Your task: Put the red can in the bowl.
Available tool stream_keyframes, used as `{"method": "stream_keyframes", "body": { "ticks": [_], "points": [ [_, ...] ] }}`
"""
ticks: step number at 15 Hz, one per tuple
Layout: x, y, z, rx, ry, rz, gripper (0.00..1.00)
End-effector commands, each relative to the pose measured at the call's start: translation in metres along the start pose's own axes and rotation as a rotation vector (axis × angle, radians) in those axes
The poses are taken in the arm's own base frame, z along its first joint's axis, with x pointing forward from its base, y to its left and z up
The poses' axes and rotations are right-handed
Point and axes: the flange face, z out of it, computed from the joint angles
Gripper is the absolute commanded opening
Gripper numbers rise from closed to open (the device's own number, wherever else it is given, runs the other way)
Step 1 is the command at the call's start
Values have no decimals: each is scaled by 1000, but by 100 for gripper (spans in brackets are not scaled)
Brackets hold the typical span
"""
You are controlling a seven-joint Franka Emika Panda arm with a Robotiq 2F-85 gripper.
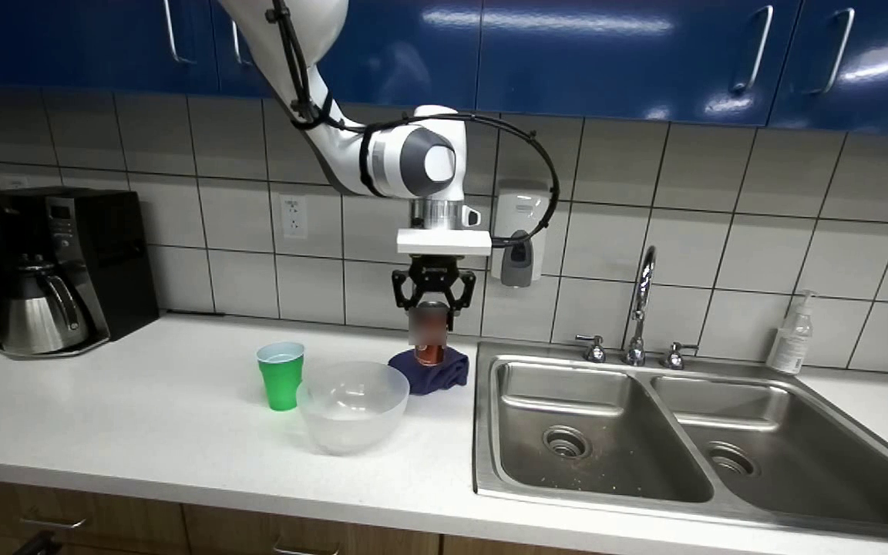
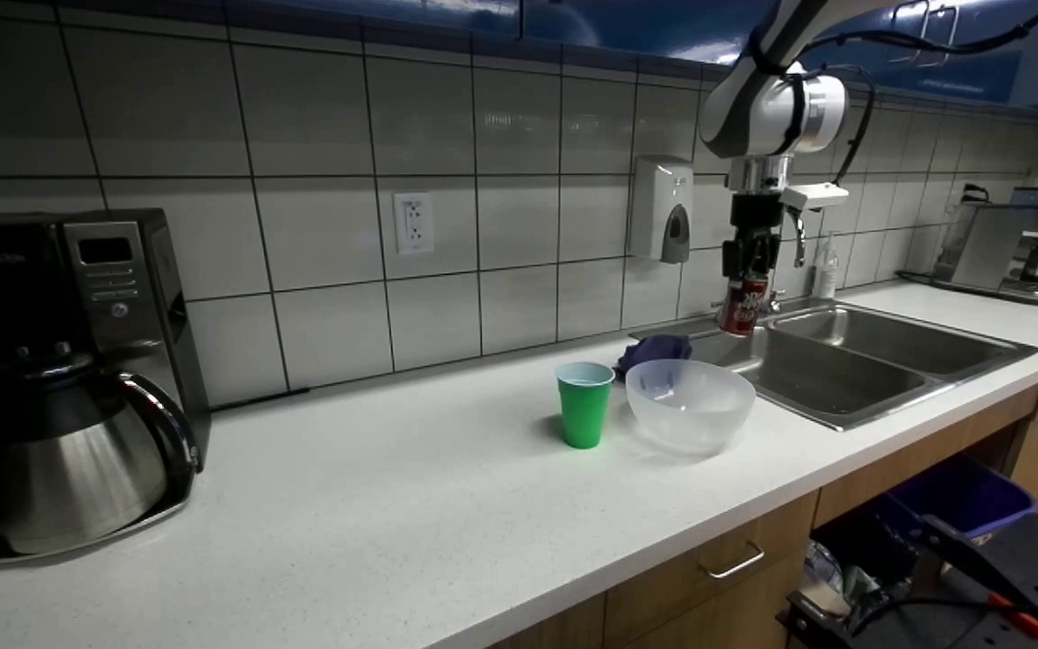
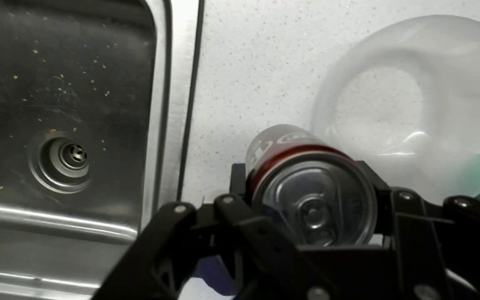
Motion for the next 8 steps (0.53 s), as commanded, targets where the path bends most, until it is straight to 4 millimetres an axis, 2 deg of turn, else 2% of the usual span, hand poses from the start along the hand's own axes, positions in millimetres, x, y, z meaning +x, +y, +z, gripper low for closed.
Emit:
{"method": "stream_keyframes", "body": {
  "ticks": [1, 5, 8],
  "points": [
    [8, -36, -20, 47, 9, -77, 38],
    [16, -76, -15, 73, -11, -141, 38],
    [13, -103, -5, 88, -42, -184, 38]
  ]
}}
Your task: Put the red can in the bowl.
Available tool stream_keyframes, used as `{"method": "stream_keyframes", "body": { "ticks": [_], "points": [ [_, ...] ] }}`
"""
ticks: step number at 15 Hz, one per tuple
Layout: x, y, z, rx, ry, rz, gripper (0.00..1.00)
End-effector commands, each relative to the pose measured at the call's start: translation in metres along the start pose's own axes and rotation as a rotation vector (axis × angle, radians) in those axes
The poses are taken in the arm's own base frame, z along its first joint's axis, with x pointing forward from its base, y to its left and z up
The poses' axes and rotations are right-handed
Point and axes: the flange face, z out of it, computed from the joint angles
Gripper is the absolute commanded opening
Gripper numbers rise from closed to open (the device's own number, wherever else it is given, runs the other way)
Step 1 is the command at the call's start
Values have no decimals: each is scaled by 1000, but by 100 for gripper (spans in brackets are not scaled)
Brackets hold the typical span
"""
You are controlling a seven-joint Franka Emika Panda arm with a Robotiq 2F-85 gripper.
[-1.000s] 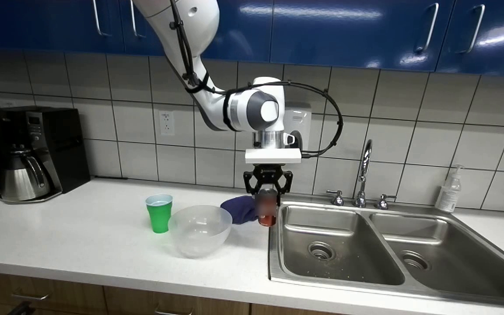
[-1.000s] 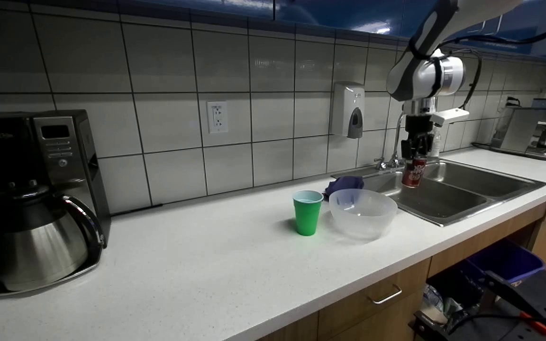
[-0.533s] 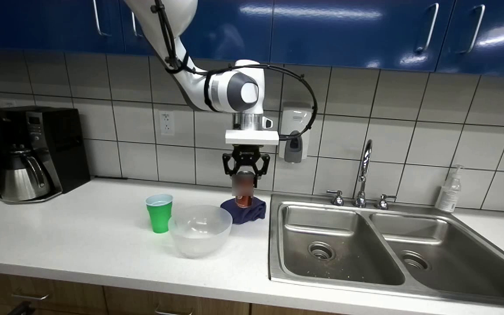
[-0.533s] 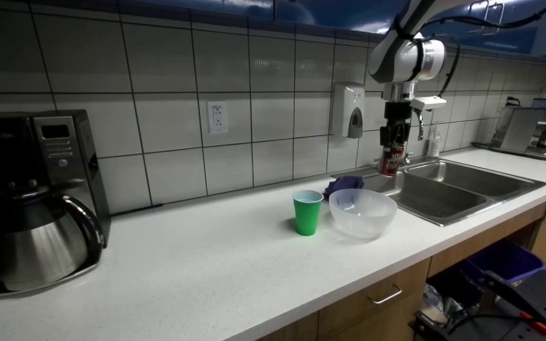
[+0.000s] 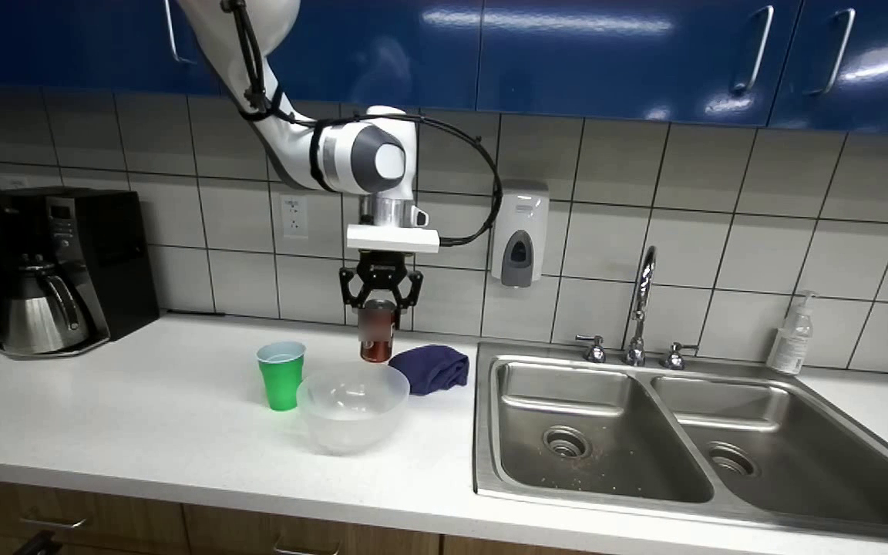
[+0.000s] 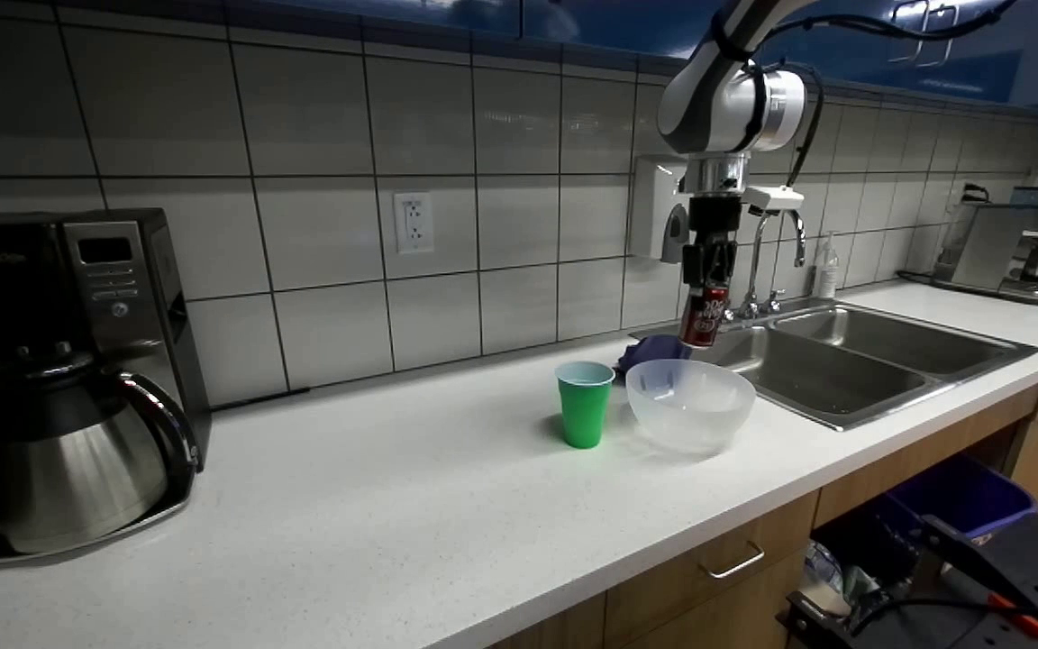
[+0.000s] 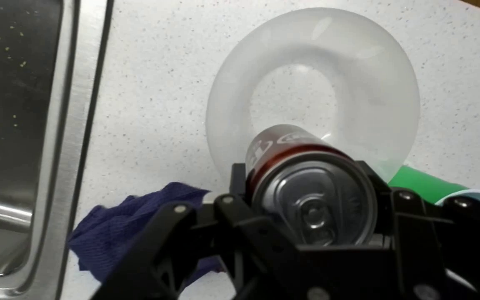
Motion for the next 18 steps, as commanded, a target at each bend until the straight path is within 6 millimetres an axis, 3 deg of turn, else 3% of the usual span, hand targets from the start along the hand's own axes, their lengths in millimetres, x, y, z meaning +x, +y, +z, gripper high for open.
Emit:
{"method": "stream_keyframes", "body": {
  "ticks": [1, 9, 18],
  "points": [
    [-12, -30, -1, 31, -24, -68, 38],
    [-29, -52, 48, 37, -100, -126, 38],
    [-35, -56, 84, -41, -80, -185, 38]
  ]
}}
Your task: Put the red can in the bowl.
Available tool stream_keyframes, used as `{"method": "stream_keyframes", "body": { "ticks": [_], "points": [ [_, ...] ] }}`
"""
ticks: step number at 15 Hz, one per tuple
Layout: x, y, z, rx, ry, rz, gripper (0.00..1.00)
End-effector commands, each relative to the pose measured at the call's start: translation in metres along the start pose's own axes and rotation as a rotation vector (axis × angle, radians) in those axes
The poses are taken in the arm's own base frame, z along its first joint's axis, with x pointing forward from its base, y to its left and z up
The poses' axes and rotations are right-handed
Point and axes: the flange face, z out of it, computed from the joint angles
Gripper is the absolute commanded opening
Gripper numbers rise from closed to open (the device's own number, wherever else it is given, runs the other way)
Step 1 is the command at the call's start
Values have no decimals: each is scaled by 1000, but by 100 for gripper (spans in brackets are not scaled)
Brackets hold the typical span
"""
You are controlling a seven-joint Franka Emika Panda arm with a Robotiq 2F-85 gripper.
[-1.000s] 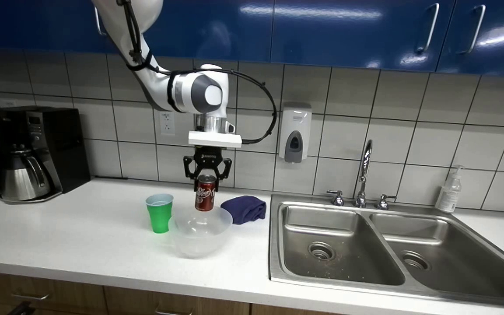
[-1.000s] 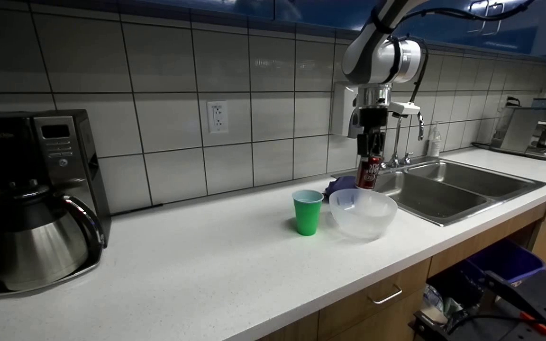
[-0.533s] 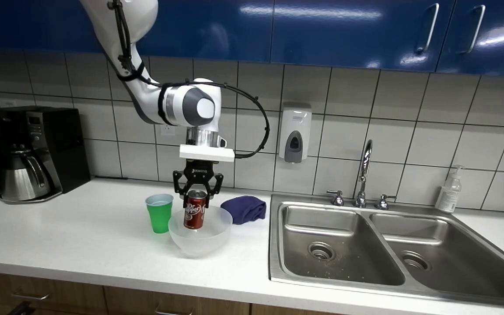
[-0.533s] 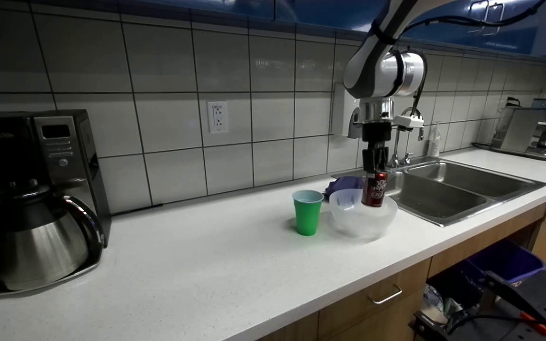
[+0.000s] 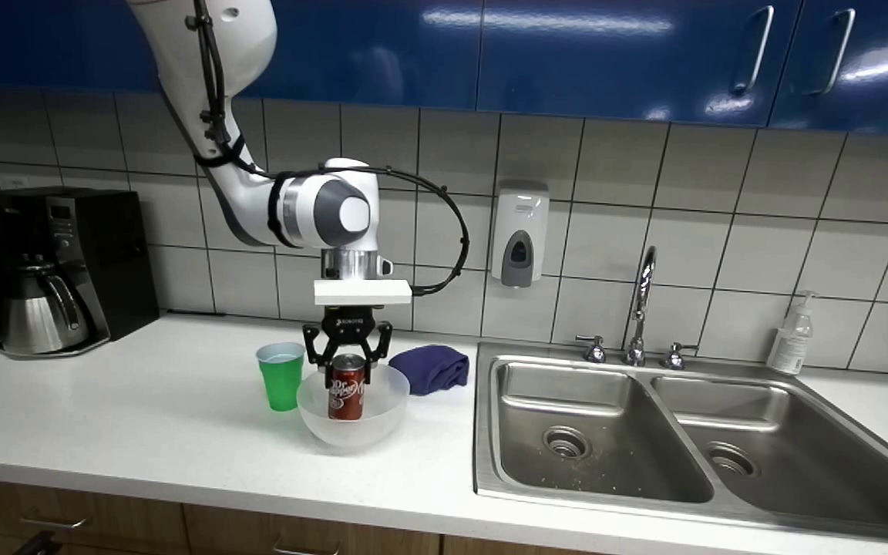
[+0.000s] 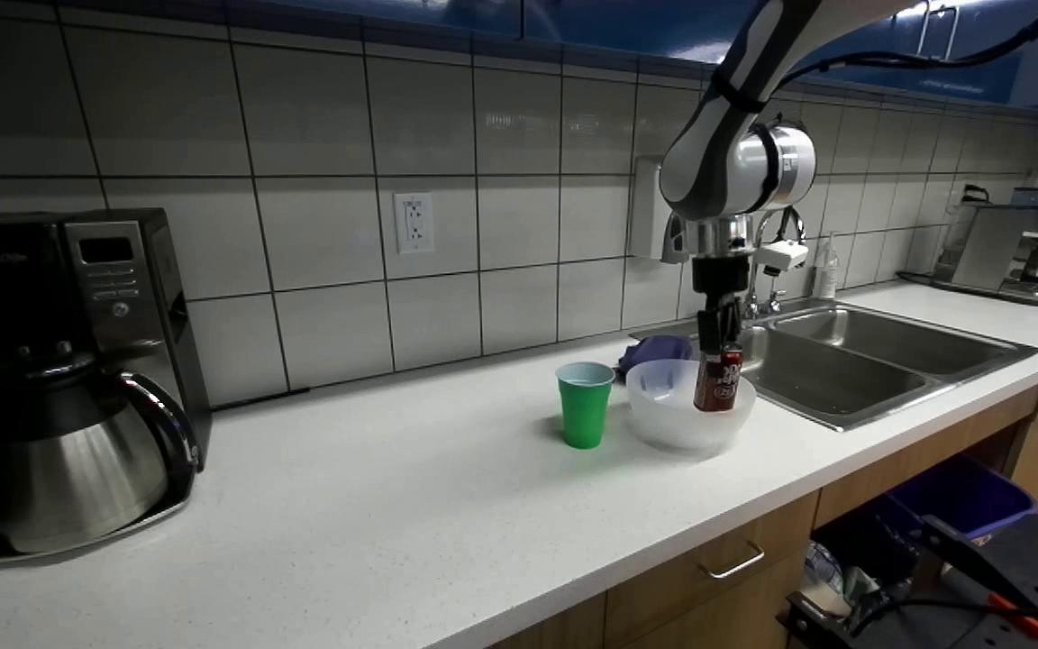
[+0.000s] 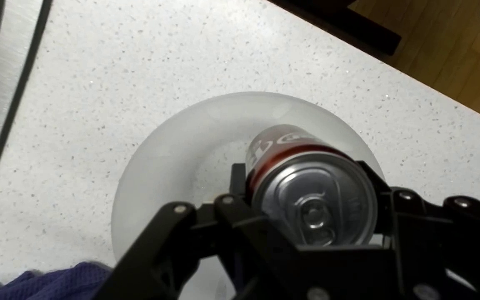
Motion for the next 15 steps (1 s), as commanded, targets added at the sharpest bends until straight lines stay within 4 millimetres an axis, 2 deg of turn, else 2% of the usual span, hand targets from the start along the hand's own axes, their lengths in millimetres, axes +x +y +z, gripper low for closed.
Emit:
{"method": "stream_keyframes", "body": {
  "ticks": [1, 9, 14, 15],
  "points": [
    [-1, 1, 5, -39, 18, -35, 38],
    [4, 11, 31, -56, 30, -30, 38],
    [6, 15, 40, -61, 24, -31, 38],
    [6, 15, 40, -61, 20, -31, 88]
  ]
}}
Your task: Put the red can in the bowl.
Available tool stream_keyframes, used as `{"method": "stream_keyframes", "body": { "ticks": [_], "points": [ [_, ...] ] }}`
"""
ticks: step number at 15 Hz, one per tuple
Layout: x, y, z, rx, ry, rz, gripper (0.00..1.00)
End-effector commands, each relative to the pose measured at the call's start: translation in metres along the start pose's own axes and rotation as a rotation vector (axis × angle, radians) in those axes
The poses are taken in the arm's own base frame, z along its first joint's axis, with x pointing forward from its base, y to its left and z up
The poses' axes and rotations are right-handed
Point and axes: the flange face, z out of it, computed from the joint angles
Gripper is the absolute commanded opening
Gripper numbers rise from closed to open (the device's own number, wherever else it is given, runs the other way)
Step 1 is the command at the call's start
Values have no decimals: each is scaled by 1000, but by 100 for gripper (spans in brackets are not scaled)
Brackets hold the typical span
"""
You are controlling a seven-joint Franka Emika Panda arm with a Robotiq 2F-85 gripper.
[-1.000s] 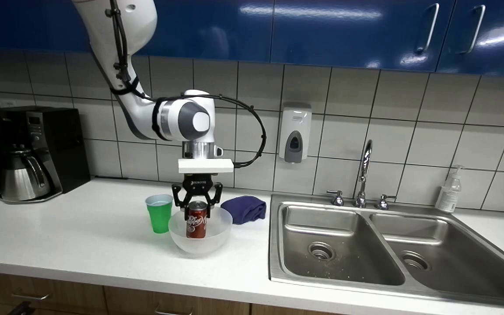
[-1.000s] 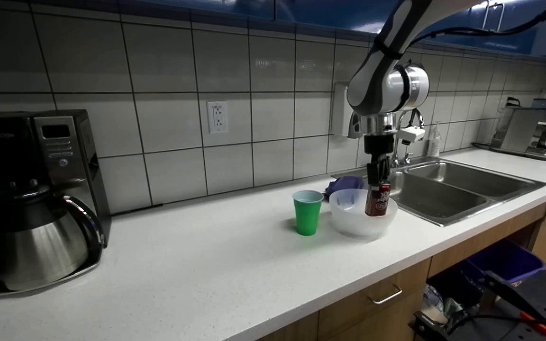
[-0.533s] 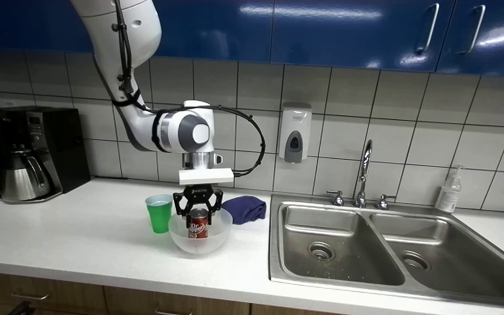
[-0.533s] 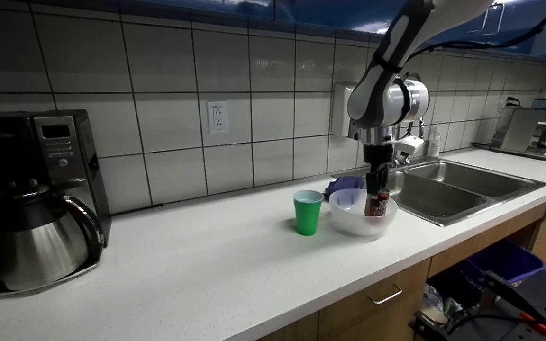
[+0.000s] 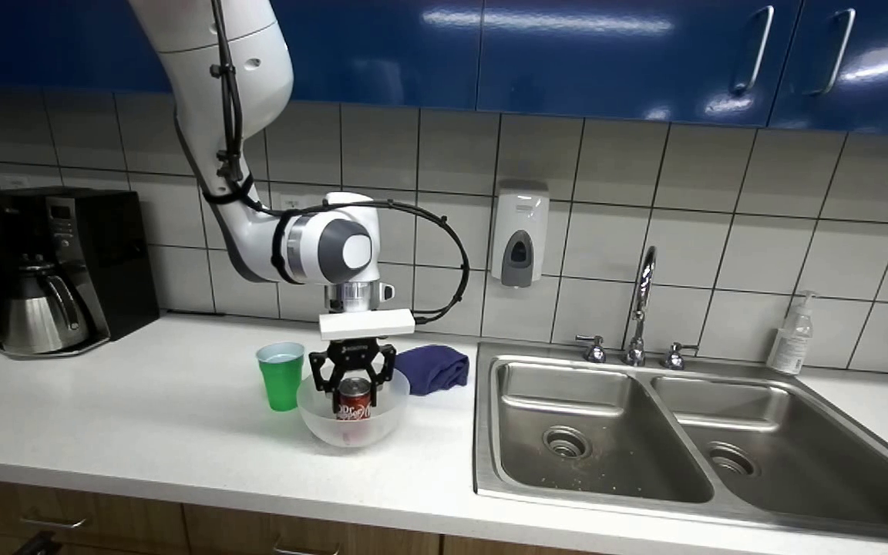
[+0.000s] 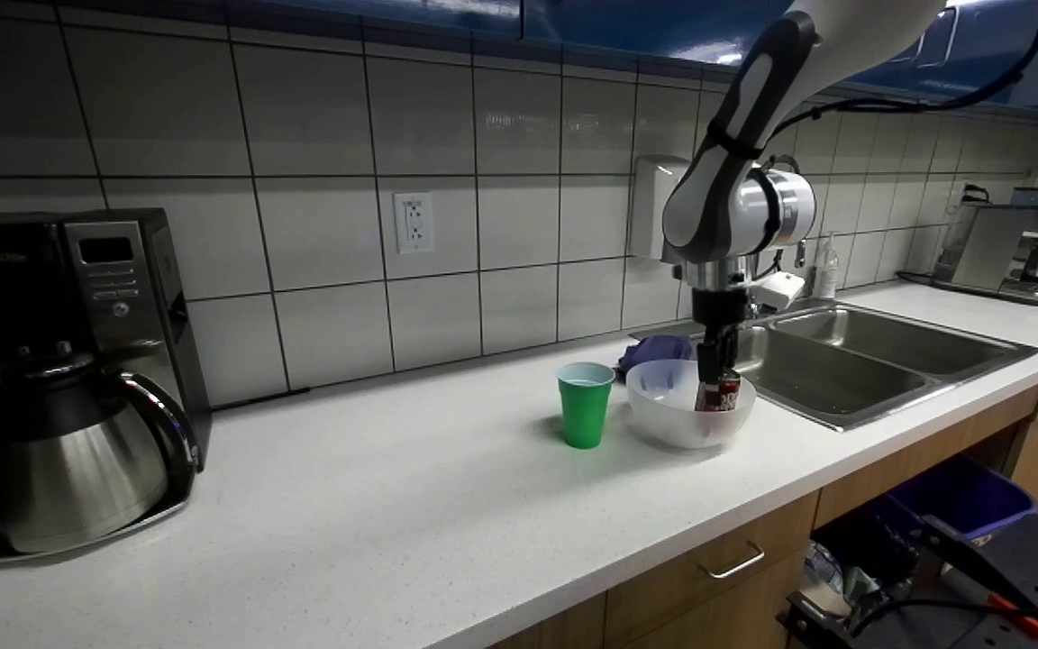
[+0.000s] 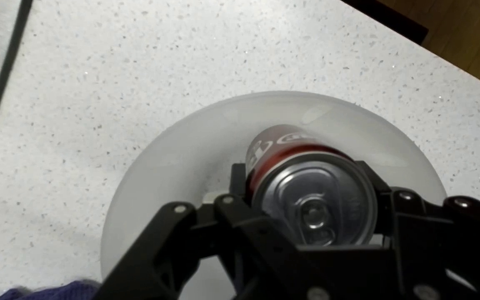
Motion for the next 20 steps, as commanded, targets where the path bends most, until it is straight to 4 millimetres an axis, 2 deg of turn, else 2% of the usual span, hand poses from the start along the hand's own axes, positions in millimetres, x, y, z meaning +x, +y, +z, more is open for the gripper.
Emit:
{"method": "stream_keyframes", "body": {
  "ticks": [1, 3, 6, 9, 15, 20],
  "points": [
    [2, 10, -5, -25, -2, -17, 89],
    [3, 11, -7, -29, -2, -17, 99],
    [2, 17, -20, -30, -1, -7, 100],
    [-4, 26, -43, -28, -10, 19, 100],
    [-33, 35, -97, -10, -51, 96, 100],
    [-58, 31, -120, 16, -88, 156, 100]
  ]
}}
